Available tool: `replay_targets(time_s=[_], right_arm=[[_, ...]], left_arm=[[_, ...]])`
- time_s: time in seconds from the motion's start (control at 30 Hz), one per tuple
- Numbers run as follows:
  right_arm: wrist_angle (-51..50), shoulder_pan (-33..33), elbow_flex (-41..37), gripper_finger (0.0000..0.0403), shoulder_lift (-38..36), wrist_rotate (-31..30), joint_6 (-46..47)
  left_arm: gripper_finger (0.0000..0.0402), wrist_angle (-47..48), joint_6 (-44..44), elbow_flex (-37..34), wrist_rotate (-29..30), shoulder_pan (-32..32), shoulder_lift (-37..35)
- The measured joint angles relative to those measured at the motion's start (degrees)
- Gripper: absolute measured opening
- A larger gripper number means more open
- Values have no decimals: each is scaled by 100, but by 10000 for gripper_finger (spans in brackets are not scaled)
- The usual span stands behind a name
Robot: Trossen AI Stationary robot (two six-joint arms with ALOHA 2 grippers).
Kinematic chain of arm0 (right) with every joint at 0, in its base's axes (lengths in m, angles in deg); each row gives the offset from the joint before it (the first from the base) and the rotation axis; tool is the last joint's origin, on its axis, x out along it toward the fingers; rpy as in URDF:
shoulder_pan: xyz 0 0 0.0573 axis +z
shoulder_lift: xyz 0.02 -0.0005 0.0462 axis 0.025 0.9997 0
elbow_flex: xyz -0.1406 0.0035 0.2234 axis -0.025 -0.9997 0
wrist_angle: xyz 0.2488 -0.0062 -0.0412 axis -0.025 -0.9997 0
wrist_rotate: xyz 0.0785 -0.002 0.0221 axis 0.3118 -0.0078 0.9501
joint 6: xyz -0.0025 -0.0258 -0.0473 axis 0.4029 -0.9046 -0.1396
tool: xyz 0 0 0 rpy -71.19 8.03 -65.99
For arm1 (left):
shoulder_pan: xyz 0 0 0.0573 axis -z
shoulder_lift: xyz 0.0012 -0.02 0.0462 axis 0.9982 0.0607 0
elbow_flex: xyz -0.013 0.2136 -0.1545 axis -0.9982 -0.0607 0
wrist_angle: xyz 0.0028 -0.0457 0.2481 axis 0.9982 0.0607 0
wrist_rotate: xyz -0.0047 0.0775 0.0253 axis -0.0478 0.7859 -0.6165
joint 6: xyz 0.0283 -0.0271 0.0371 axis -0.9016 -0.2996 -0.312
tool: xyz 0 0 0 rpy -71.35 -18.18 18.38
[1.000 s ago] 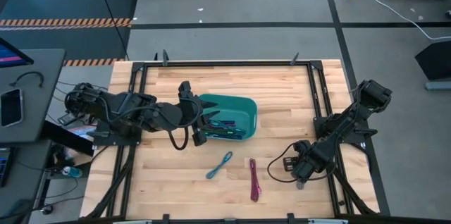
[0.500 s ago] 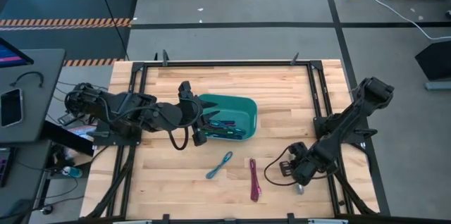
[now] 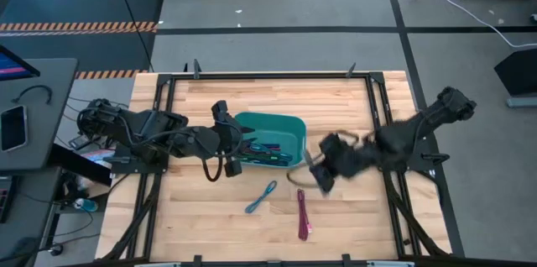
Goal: Pick and place USB-C Cables
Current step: Put the white charger cable into the green bin
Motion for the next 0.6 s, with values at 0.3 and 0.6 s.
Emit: replay_targets(time_s=[0.3, 0.6], right_arm=[[-155, -2162, 863, 20, 16, 1680, -3081], [82, -3694, 870, 20, 622, 3154, -4472]], left_arm=[[105, 181, 296, 0, 0, -2, -8], [105, 929, 1175, 1, -15, 55, -79]])
